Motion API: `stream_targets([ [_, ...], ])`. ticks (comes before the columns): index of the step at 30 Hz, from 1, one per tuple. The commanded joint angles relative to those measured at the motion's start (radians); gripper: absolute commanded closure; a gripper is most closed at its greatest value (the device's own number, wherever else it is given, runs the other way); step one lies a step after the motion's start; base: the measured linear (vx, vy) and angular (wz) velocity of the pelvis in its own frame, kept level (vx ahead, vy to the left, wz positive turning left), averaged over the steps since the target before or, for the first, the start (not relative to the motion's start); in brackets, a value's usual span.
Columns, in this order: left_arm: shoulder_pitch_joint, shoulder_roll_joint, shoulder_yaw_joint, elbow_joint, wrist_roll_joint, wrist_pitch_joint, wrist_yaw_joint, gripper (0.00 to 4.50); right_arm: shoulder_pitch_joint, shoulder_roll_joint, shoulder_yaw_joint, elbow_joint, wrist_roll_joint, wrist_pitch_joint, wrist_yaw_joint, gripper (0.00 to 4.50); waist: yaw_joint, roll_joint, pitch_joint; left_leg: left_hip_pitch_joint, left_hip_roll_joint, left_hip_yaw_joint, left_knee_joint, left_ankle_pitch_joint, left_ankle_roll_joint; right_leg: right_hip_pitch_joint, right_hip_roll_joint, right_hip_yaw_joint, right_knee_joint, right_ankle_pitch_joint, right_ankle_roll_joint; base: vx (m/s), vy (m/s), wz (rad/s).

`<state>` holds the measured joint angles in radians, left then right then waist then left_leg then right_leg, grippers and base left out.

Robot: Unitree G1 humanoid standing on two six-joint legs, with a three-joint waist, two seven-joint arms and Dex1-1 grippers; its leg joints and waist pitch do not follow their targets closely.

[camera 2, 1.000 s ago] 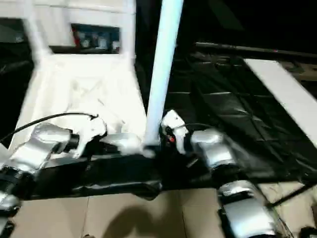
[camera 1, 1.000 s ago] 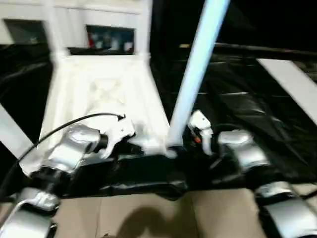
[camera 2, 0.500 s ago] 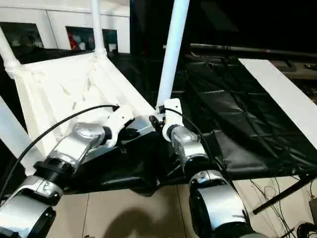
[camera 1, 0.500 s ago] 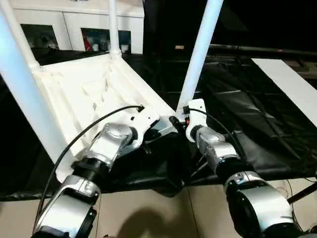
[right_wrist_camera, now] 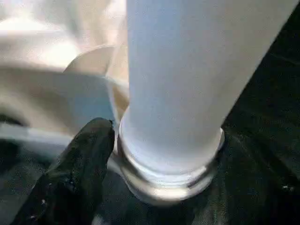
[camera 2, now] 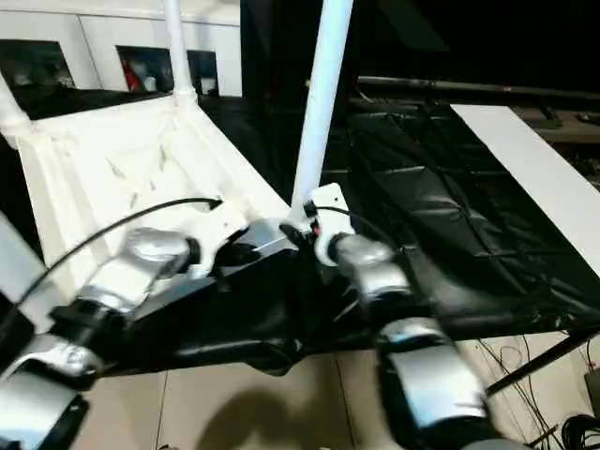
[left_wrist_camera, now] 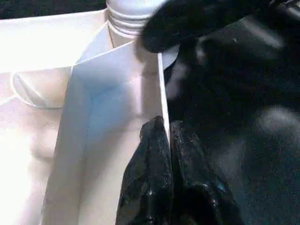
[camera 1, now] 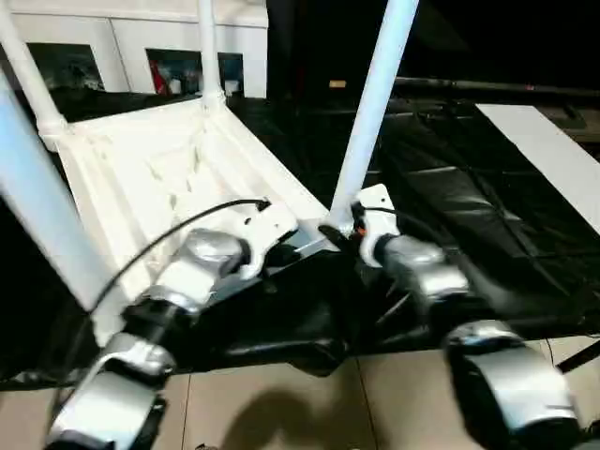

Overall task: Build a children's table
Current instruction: Rotate leg to tighten

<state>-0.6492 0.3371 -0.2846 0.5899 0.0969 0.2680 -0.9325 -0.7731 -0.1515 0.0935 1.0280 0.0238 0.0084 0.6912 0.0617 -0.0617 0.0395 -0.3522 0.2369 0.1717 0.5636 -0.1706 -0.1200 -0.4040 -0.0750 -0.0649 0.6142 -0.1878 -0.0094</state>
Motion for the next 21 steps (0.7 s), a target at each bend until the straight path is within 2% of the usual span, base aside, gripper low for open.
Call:
stream_targets([
  [1,0.047,0.030,-0.050,0.011,-0.001,-0.026,-0.096,4.50,0.019,-0.023,0.051,-0.077,-0.006,-0.041,0.162,0.87,0.009,0.014,-0.056,-0.001,-0.005,0.011,-0.057,-0.206,0.033,0.056,-0.050,0.037,-0.065,-0.104,-0.226,0.000,0.000,0.00],
  [4,0.072,0.078,-0.056,-0.034,-0.025,-0.034,-0.190,4.50,0.043,-0.070,0.065,-0.121,0.003,-0.050,0.277,0.87,0.006,0.017,-0.056,0.001,-0.004,0.012,-0.058,-0.213,0.034,0.053,-0.048,0.039,-0.061,-0.091,-0.241,0.000,0.000,0.00],
  [7,0.111,0.142,-0.053,-0.099,-0.069,-0.037,-0.314,4.50,0.078,-0.130,0.074,-0.203,0.038,-0.037,0.412,0.87,0.010,0.018,-0.054,0.003,-0.001,0.014,-0.058,-0.211,0.038,0.053,-0.045,0.038,-0.059,-0.077,-0.247,0.000,0.000,0.00],
  [8,0.111,0.142,-0.053,-0.099,-0.069,-0.037,-0.314,4.50,0.078,-0.130,0.074,-0.203,0.038,-0.037,0.412,0.87,0.013,0.020,-0.056,0.007,0.001,0.016,-0.057,-0.210,0.039,0.051,-0.044,0.038,-0.056,-0.064,-0.256,0.000,0.000,0.00],
  [9,0.115,0.154,-0.051,-0.104,-0.073,-0.044,-0.327,4.50,0.088,-0.142,0.075,-0.227,0.050,-0.029,0.440,0.87,0.013,0.019,-0.055,0.005,0.001,0.017,-0.057,-0.207,0.039,0.050,-0.044,0.038,-0.055,-0.060,-0.259,0.000,0.000,0.00],
  [12,0.117,0.163,-0.044,-0.102,-0.081,-0.052,-0.336,4.50,0.098,-0.149,0.079,-0.250,0.056,-0.021,0.455,0.87,0.026,0.016,-0.054,0.010,0.000,0.019,-0.057,-0.204,0.034,0.049,-0.045,0.039,-0.056,-0.073,-0.253,0.000,0.000,0.00],
  [13,0.119,0.165,-0.041,-0.102,-0.084,-0.053,-0.337,4.50,0.100,-0.149,0.081,-0.253,0.055,-0.021,0.455,0.87,0.028,0.006,-0.054,0.008,0.000,0.019,-0.058,-0.201,0.031,0.050,-0.045,0.039,-0.057,-0.082,-0.248,0.000,0.000,0.00],
  [15,0.122,0.167,-0.039,-0.103,-0.086,-0.054,-0.336,4.50,0.103,-0.148,0.084,-0.254,0.053,-0.021,0.458,0.87,0.029,0.011,-0.054,0.007,-0.001,0.017,-0.059,-0.202,0.023,0.050,-0.049,0.040,-0.057,-0.102,-0.239,0.000,0.000,0.00],
  [18,0.134,0.175,-0.032,-0.120,-0.089,-0.047,-0.329,4.50,0.099,-0.139,0.100,-0.237,0.030,-0.024,0.475,0.87,0.028,0.003,-0.054,0.005,-0.002,0.016,-0.058,-0.197,0.023,0.051,-0.049,0.040,-0.058,-0.115,-0.230,0.000,0.000,0.00],
  [20,0.139,0.177,-0.031,-0.127,-0.091,-0.045,-0.333,4.50,0.094,-0.136,0.101,-0.233,0.025,-0.019,0.474,1.12,0.028,0.004,-0.055,0.004,-0.002,0.016,-0.058,-0.183,0.026,0.051,-0.049,0.040,-0.056,-0.102,-0.230,0.000,0.000,0.00],
  [21,0.141,0.178,-0.031,-0.129,-0.091,-0.045,-0.333,4.50,0.092,-0.136,0.102,-0.231,0.022,-0.018,0.472,1.12,0.028,0.000,-0.055,0.004,-0.003,0.017,-0.057,-0.177,0.027,0.052,-0.048,0.040,-0.056,-0.097,-0.230,0.000,0.000,0.00],
])
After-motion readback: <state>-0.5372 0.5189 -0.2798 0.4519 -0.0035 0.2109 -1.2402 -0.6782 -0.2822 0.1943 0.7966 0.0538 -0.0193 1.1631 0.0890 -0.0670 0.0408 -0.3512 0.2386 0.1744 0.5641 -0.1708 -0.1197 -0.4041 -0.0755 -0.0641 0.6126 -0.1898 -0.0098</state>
